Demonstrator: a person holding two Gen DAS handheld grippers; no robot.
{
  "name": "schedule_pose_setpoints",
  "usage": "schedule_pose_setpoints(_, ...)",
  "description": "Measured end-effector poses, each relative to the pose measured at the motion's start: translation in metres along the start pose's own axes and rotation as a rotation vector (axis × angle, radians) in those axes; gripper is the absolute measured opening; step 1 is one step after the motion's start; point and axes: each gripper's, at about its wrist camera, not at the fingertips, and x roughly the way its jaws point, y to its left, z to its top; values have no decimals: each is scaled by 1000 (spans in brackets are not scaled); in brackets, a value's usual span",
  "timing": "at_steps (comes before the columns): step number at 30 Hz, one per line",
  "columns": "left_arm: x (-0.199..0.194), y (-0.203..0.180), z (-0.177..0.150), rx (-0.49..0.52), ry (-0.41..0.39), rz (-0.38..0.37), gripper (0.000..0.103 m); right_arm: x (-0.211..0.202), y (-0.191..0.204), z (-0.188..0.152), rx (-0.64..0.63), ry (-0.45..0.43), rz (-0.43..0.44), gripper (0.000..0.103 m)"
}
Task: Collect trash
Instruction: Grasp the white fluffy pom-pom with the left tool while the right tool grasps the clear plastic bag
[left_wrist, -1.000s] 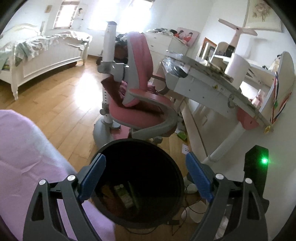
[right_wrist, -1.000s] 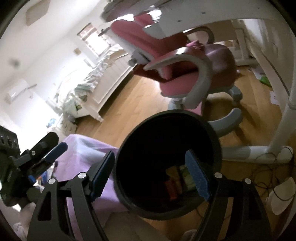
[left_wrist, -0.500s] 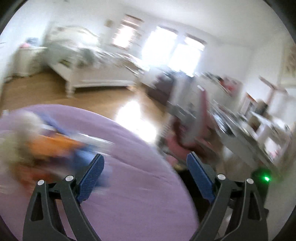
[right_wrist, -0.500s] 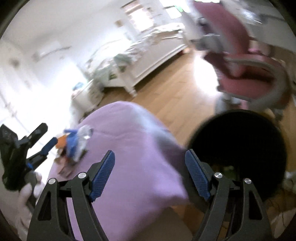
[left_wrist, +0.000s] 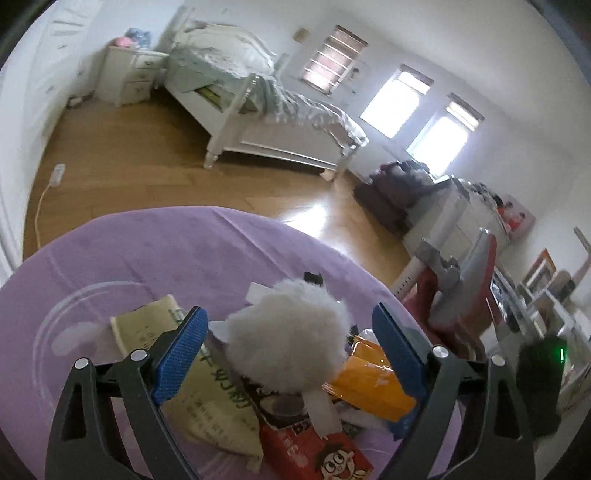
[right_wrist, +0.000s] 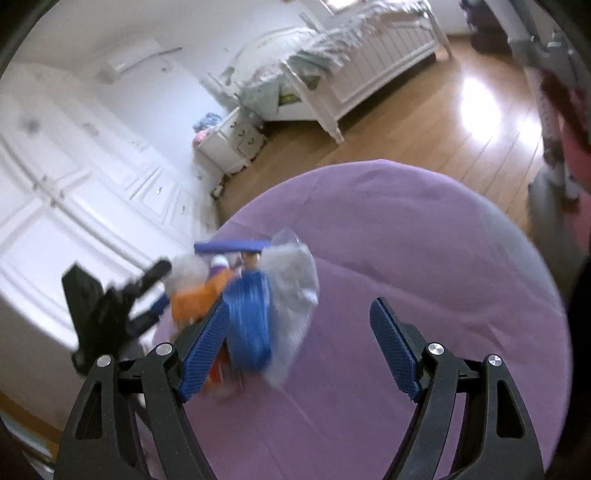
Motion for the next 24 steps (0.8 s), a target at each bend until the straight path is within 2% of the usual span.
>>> schedule_pose_setpoints(2, 5, 1, -2, 5, 20, -23, 53, 15, 2, 13, 13, 22, -24, 78)
schedule_pose_setpoints(4, 7, 3, -4, -14, 23, -27, 49, 35, 5, 22, 18, 68, -28, 78)
schedule_pose_setpoints(5, 4, 7, -6, -26, 16, -37, 44, 44, 6, 25, 28, 87, -33, 78)
schedule_pose_setpoints(6, 3, 11, -5, -35, 9, -47, 43, 51, 5, 27, 44, 107, -24, 78)
schedule_pose_setpoints(9, -7, 13, -9, -35, -12, -58, 39, 57, 4, 29, 110, 131, 74, 49)
schedule_pose_setpoints(12, -21, 13, -15, -34, -33, -66, 36, 45, 15, 27, 52, 112, 60, 24)
schedule_pose_setpoints(15, -37, 11, -21, -38, -61, -80, 36, 28, 27, 21, 12, 84, 87, 23)
schedule_pose_setpoints(17, -51, 10, -26, -39, -87, -92, 36, 10, 39, 13, -42, 43, 76, 23)
schedule_pose_setpoints(24, -109, -13, -37, -4, -207, -115, 35, -75, 80, -18, -251, -222, -84, 22)
